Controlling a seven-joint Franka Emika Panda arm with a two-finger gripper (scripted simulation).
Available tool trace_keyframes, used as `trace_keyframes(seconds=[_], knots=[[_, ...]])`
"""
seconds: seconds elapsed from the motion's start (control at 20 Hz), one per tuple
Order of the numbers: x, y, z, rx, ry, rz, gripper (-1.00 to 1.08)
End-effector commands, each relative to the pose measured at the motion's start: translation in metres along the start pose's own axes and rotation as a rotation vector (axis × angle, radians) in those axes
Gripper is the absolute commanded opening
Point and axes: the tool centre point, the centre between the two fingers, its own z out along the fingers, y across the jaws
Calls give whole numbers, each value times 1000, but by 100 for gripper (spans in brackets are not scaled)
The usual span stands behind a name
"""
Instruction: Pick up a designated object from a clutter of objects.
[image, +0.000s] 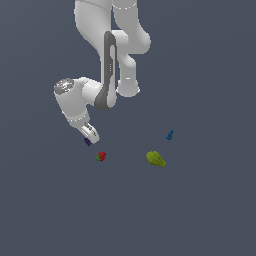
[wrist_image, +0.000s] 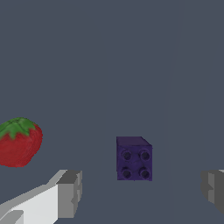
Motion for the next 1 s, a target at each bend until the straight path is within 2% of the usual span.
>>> trace_keyframes(seconds=[0.0,0.85,0.9,0.95], knots=[[0,0,1,0,0,-1,100],[-1,1,51,0,1,4,100],[-1,1,51,0,1,4,-100],[-1,1,51,0,1,4,-100]])
